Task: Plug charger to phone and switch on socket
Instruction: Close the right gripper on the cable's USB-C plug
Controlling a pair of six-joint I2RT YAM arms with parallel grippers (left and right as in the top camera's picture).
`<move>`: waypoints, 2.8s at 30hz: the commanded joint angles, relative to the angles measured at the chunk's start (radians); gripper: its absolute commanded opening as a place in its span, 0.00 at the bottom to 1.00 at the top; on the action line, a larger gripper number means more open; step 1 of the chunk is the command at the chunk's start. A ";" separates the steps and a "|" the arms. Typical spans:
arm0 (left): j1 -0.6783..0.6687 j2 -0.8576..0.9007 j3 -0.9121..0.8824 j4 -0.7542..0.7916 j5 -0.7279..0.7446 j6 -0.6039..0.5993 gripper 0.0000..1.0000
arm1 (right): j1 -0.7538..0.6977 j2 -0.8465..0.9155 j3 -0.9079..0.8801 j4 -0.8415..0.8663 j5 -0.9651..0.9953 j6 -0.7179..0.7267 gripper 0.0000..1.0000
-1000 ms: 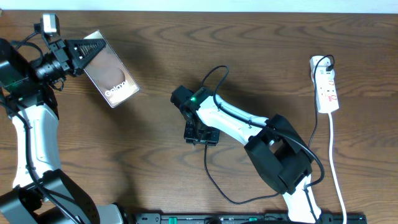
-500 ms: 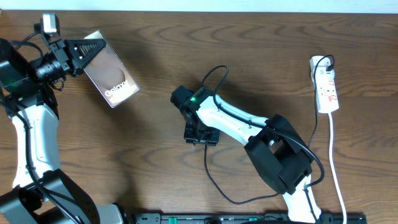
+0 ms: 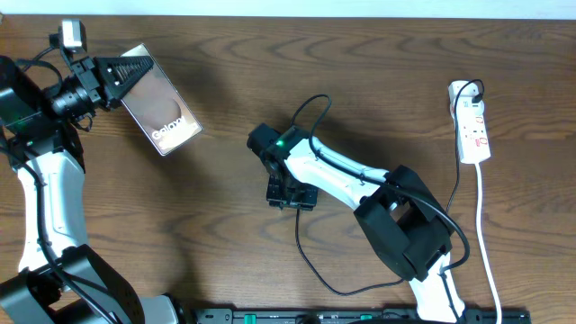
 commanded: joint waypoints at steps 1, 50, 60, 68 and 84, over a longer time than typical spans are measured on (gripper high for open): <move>0.002 -0.005 0.008 0.008 0.024 0.006 0.08 | -0.019 -0.002 -0.024 0.011 0.058 0.006 0.47; 0.002 -0.005 0.008 0.008 0.024 0.006 0.08 | 0.011 -0.002 -0.024 -0.027 0.046 0.014 0.45; 0.002 -0.005 0.008 0.008 0.024 0.006 0.07 | 0.011 -0.002 -0.024 -0.027 0.046 0.014 0.31; 0.002 -0.005 0.008 0.008 0.024 0.006 0.08 | 0.011 -0.002 -0.024 -0.026 0.046 0.014 0.19; 0.002 -0.005 0.008 0.008 0.024 0.006 0.08 | 0.010 -0.002 -0.024 -0.020 0.053 0.014 0.06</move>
